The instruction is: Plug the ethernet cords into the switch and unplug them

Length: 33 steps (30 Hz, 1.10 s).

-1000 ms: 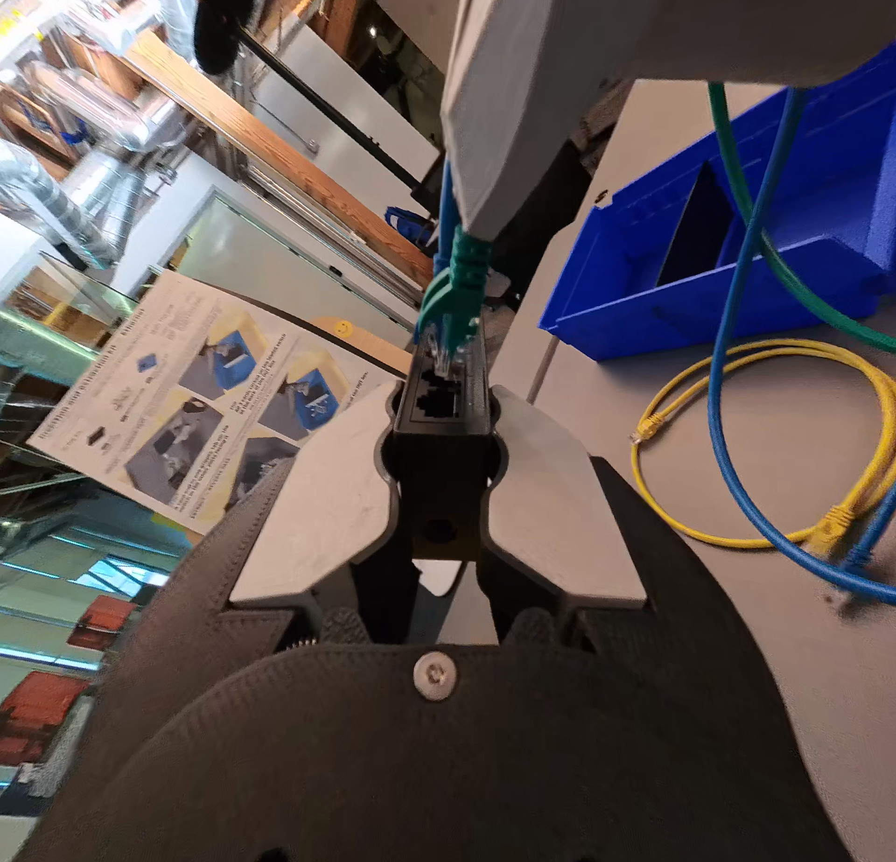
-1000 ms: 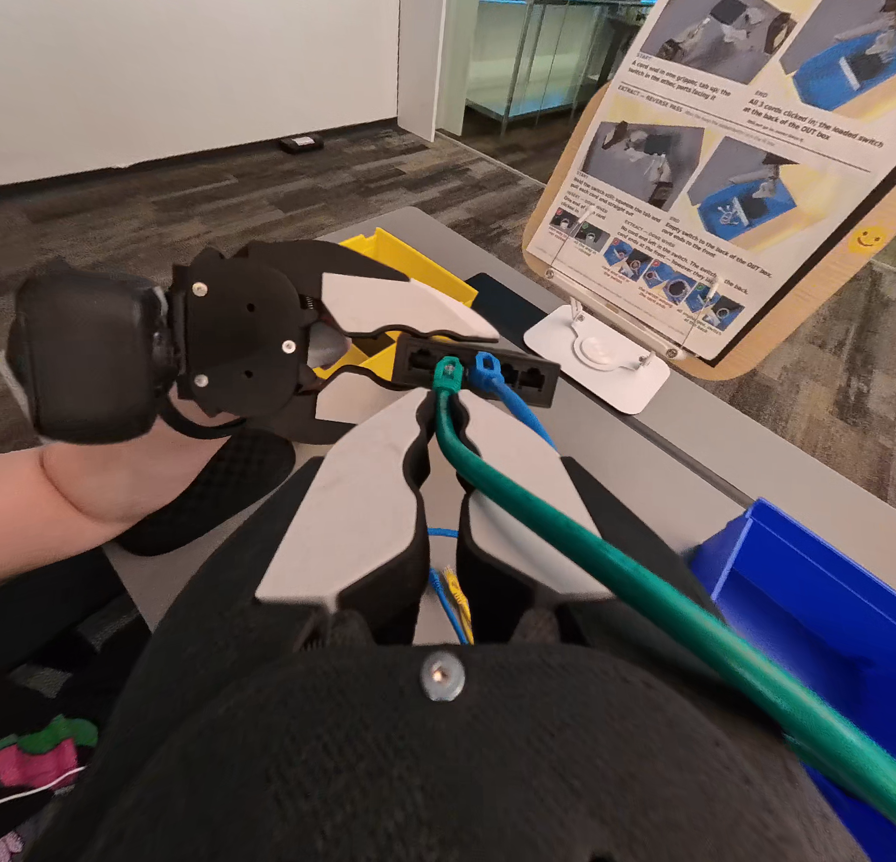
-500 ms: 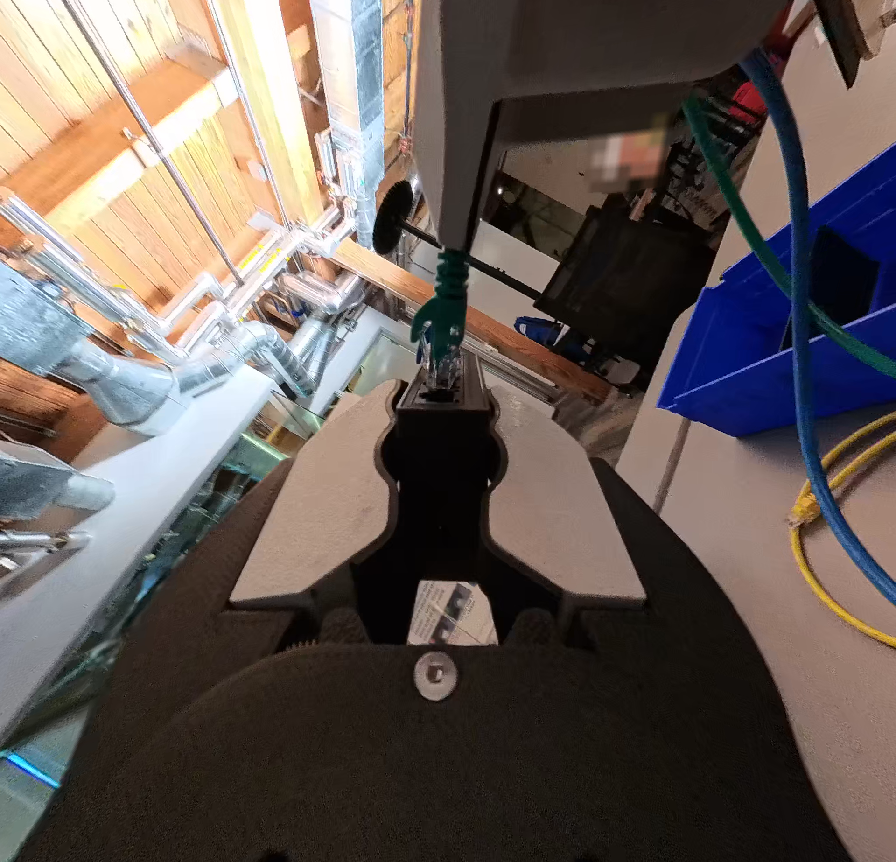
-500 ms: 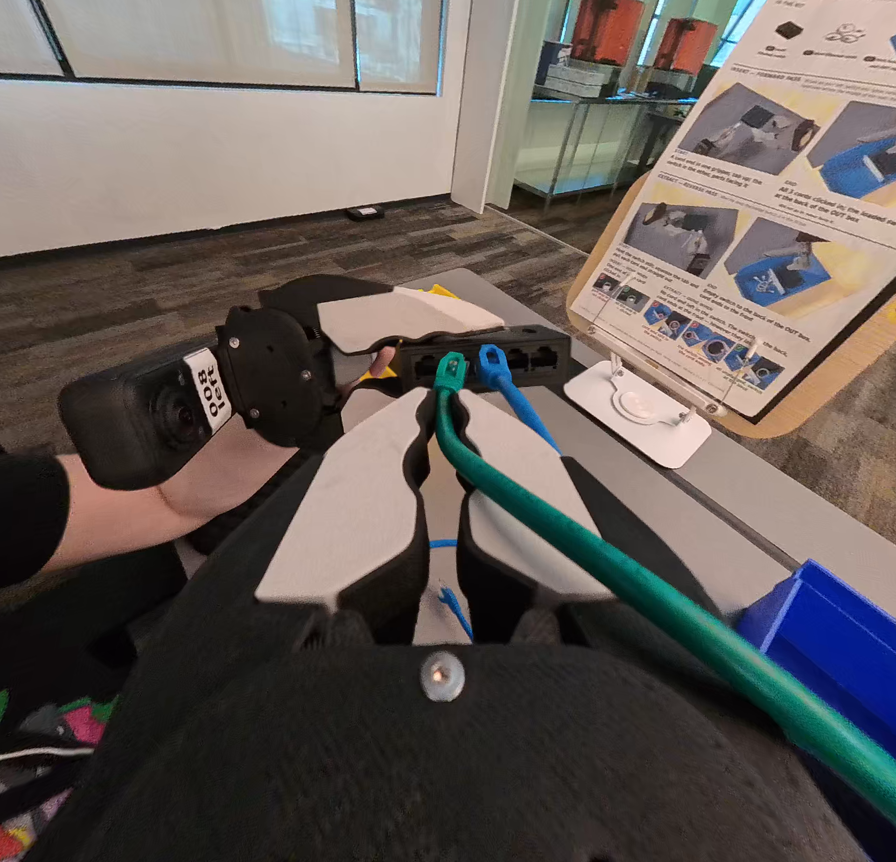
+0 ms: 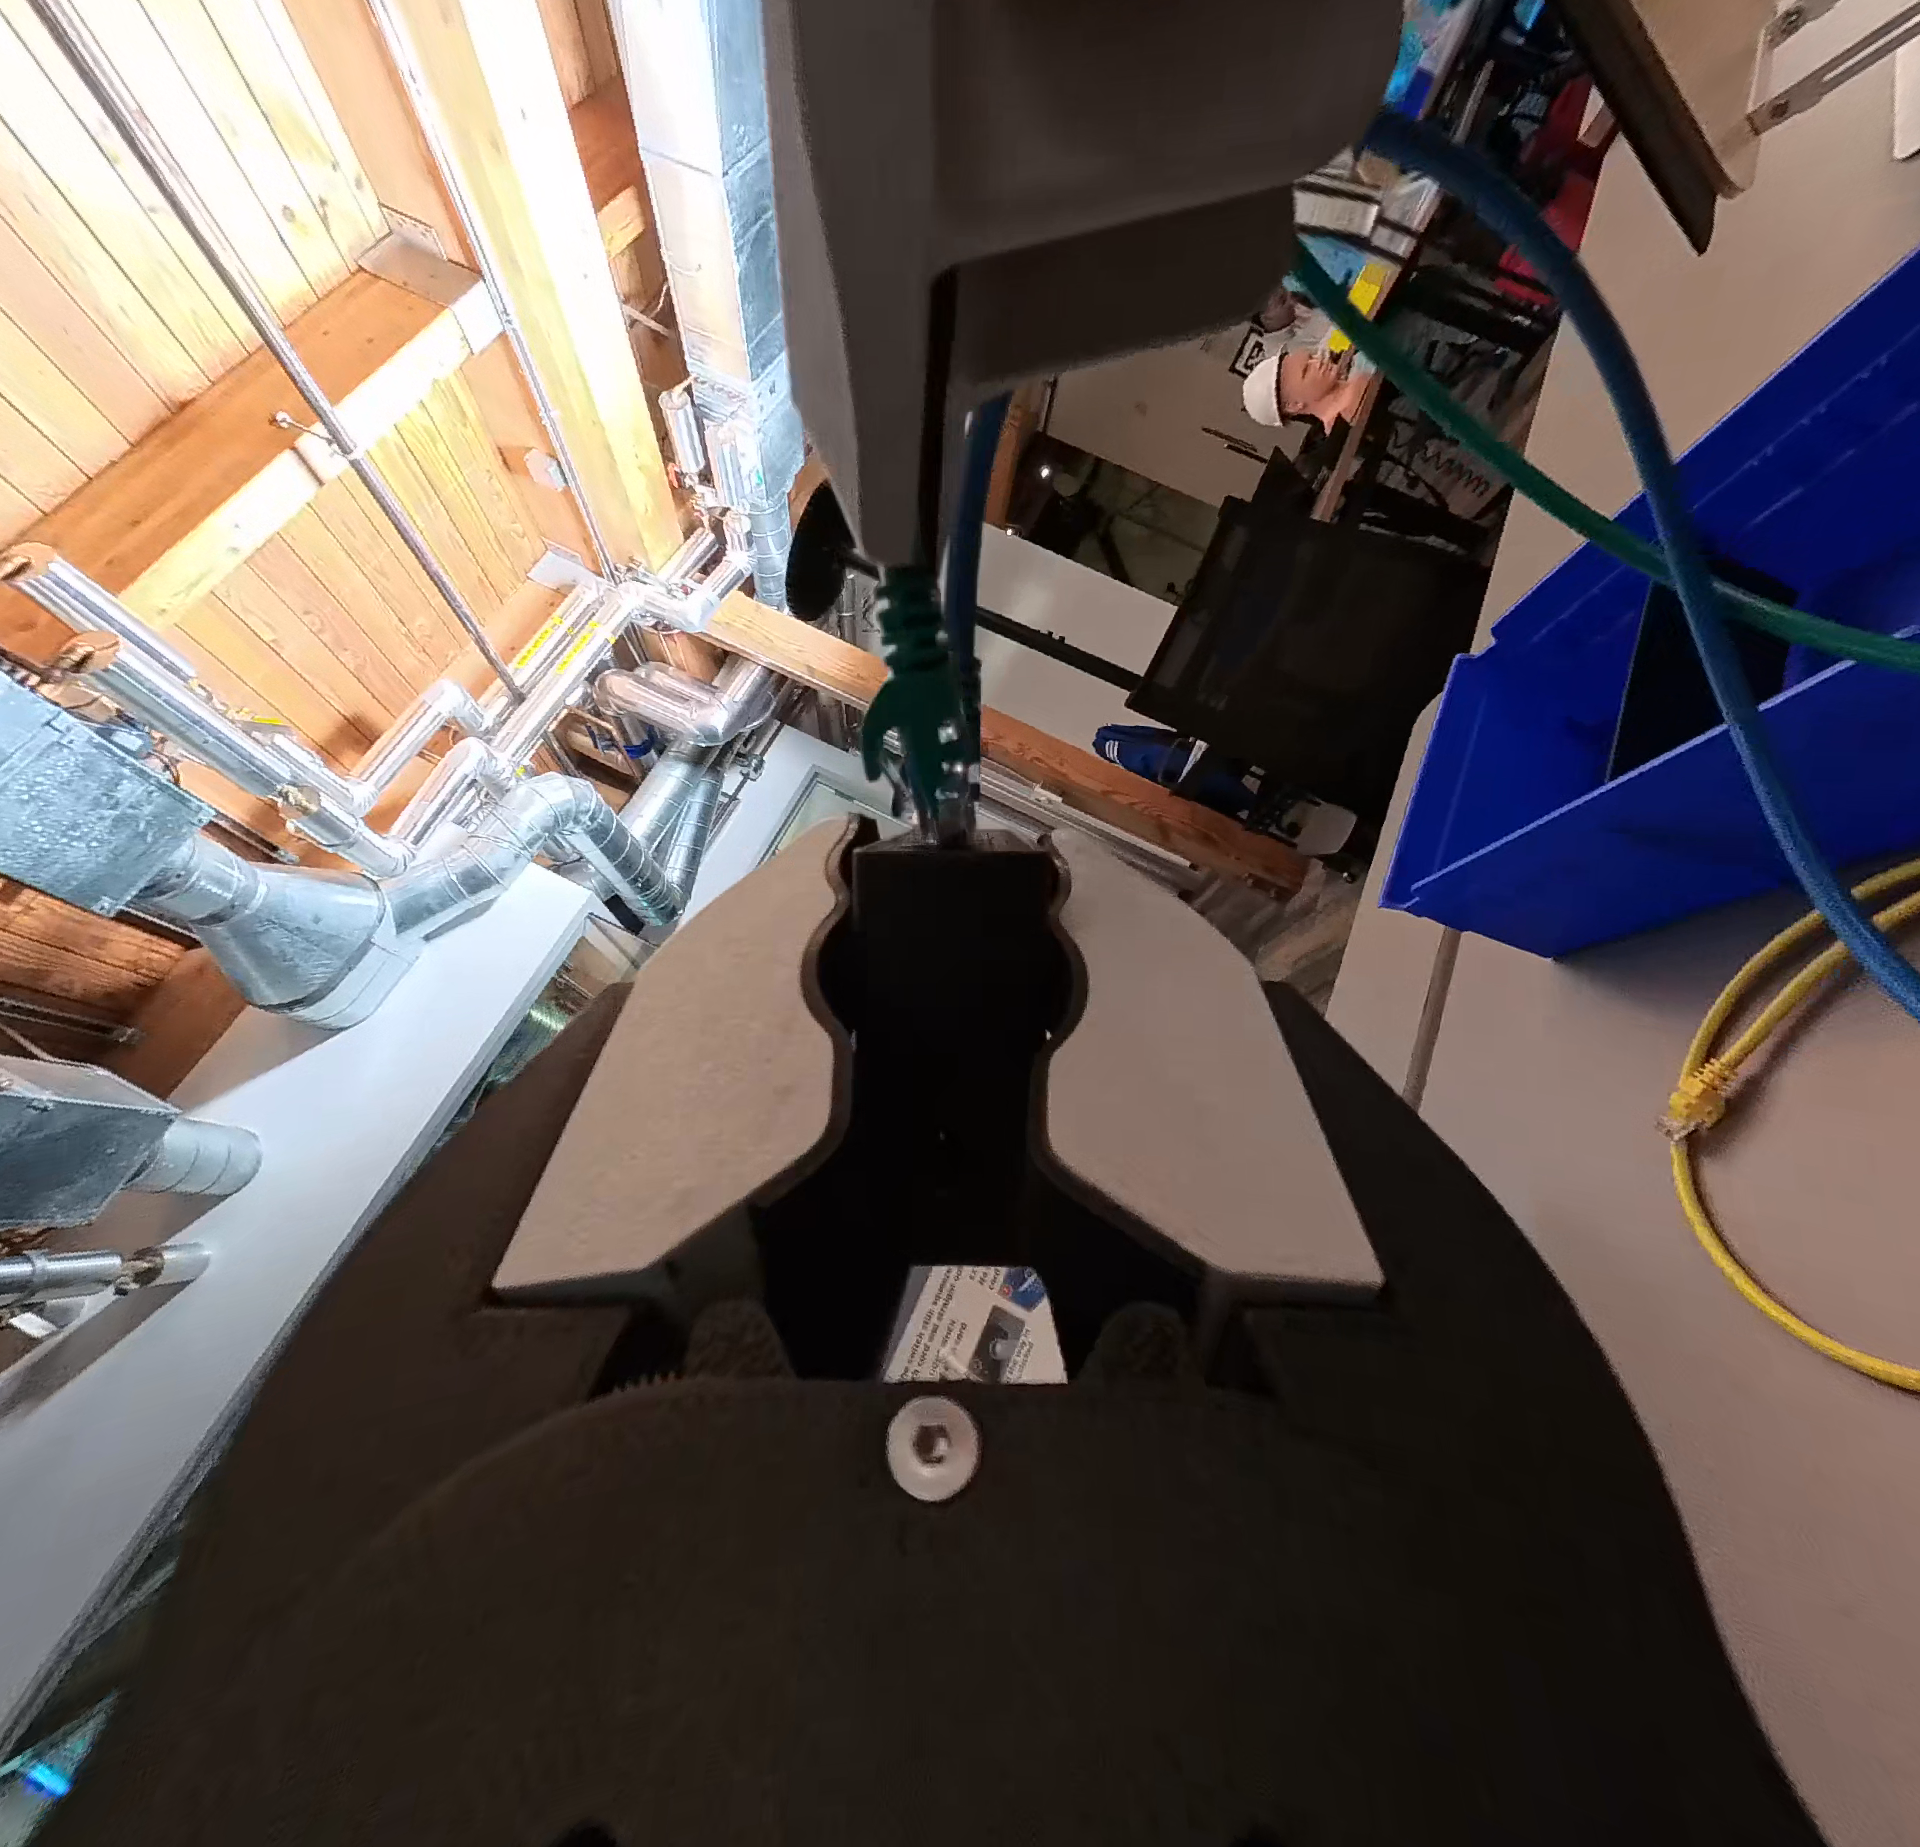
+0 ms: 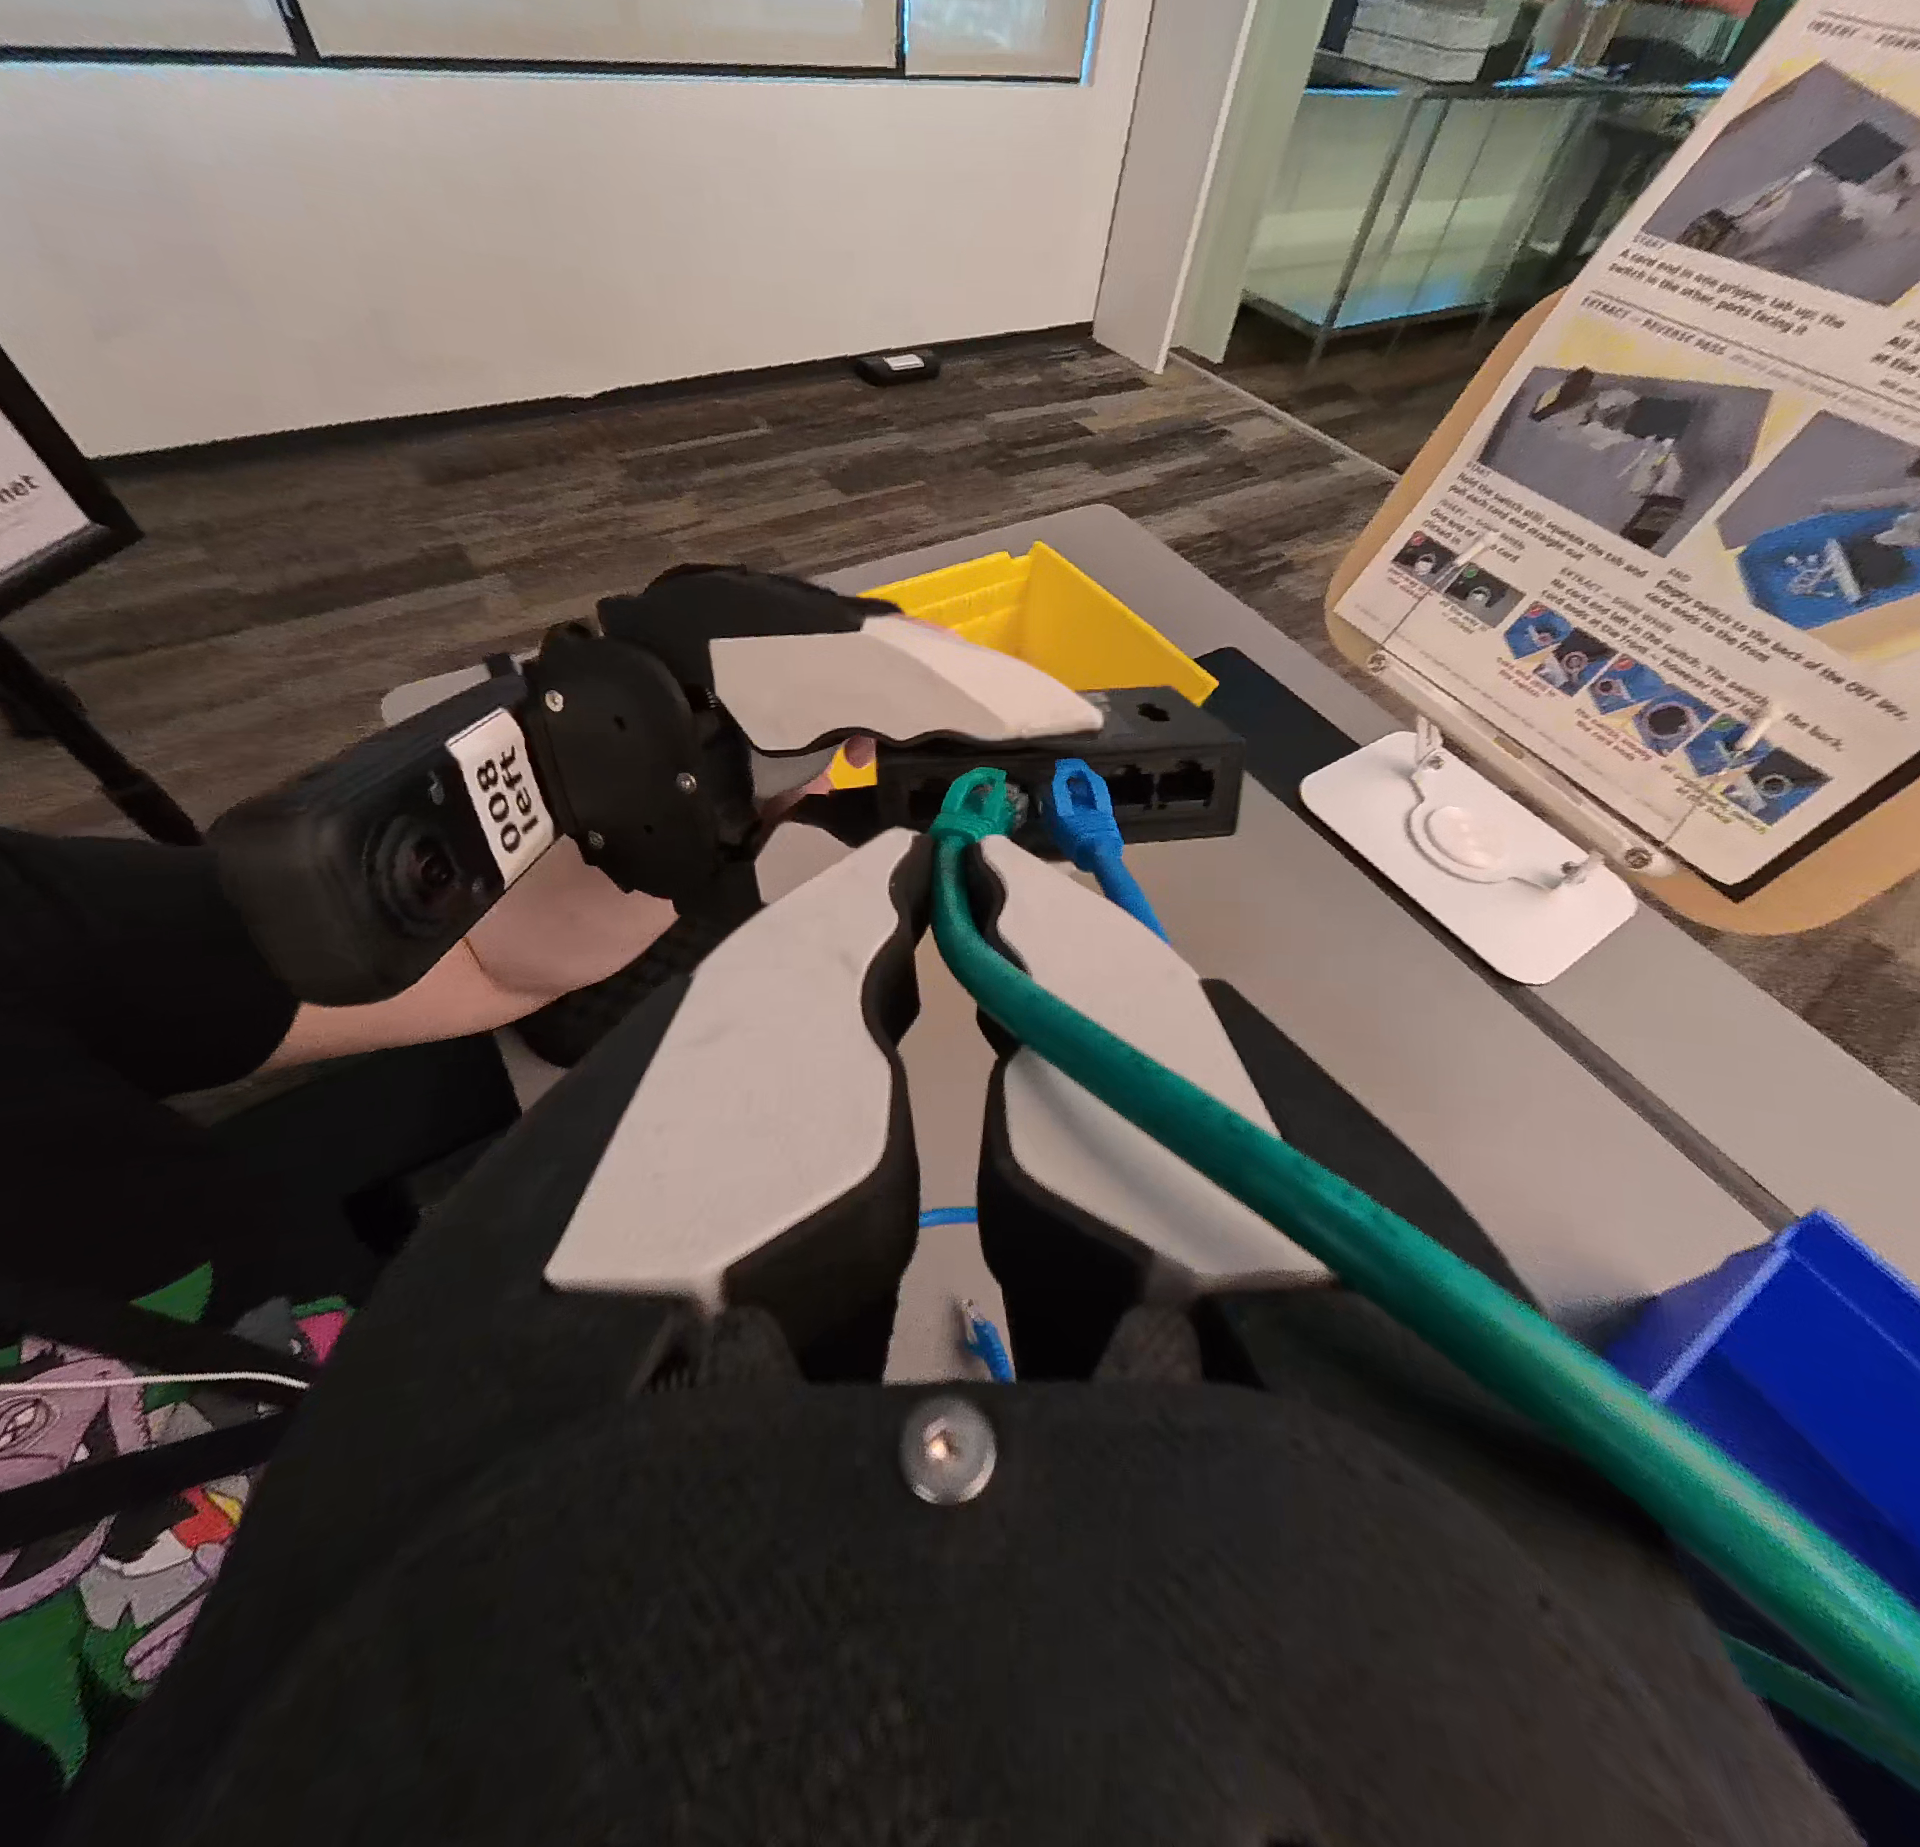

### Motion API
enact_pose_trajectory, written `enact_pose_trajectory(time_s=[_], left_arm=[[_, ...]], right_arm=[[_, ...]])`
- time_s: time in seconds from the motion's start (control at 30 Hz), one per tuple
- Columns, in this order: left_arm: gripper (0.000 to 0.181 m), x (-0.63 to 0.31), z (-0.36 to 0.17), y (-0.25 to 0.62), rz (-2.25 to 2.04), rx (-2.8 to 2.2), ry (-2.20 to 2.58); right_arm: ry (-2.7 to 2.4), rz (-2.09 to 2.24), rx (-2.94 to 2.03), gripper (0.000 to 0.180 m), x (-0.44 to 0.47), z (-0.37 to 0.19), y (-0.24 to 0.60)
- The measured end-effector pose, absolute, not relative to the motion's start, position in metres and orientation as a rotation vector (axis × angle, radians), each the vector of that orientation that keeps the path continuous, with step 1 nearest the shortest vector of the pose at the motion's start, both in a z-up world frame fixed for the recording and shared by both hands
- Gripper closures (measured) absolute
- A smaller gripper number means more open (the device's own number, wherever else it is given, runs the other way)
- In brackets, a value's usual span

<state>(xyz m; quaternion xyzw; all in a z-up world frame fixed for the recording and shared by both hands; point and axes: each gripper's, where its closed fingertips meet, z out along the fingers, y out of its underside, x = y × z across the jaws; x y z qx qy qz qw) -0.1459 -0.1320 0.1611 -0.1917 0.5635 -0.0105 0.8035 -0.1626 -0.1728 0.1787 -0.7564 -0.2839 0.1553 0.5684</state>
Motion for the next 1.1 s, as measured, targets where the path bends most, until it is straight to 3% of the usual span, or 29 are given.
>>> enact_pose_trajectory(time_s=[0.47, 1.1], left_arm=[[0.153, -0.144, 0.159, -0.15, -0.027, -0.34, 1.243], [0.153, -0.154, 0.17, -0.171, 0.0, -0.246, 1.171]], right_arm=[[-0.595, 0.82, -1.641, 0.174, -0.145, 0.171, -0.18], [-0.824, 0.557, -1.416, 0.174, -0.153, 0.179, -0.196]])
